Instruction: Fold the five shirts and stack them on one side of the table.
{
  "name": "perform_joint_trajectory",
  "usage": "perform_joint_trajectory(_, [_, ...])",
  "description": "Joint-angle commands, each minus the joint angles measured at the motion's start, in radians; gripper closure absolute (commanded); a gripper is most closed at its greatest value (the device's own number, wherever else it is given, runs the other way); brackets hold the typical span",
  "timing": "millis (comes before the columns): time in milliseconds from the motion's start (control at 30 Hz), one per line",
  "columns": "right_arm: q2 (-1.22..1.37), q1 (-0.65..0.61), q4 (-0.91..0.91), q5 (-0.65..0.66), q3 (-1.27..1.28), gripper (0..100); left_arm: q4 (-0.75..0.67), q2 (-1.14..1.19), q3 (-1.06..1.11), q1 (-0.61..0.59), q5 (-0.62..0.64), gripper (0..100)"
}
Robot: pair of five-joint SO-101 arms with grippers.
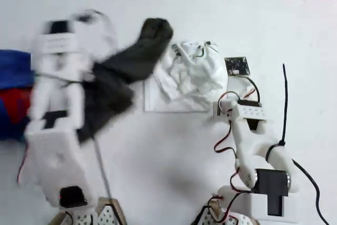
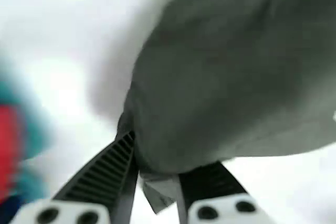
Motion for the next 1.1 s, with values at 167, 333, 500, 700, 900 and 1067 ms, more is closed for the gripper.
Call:
perform_joint_trajectory(167, [-0.031,-0.01,-0.016,-0.006,-0.011,56.2,0.025,-0.284,-0.298,-0.45,-0.006,98])
perform_joint_trajectory(333, [-0.031,-0.004,-0.016,-0.006,-0.008,56.2,0.023,-0.311,-0.297,-0.586,-0.124,98])
perform_joint_trajectory(500, [-0.031,-0.002,-0.016,-0.008,-0.006,56.2,-0.005,-0.25,-0.306,-0.66,-0.166,97])
perform_joint_trajectory(700, [-0.031,0.021,-0.03,-0.015,-0.003,56.2,-0.184,-0.147,-0.306,-0.755,-0.164,78])
perform_joint_trajectory(900, [-0.016,0.018,-0.036,-0.015,-0.005,56.2,-0.218,-0.115,-0.308,-0.735,-0.16,55])
perform_joint_trajectory(1067, [0.038,0.016,-0.028,-0.015,-0.046,56.2,-0.147,-0.115,-0.45,-0.671,-0.158,55])
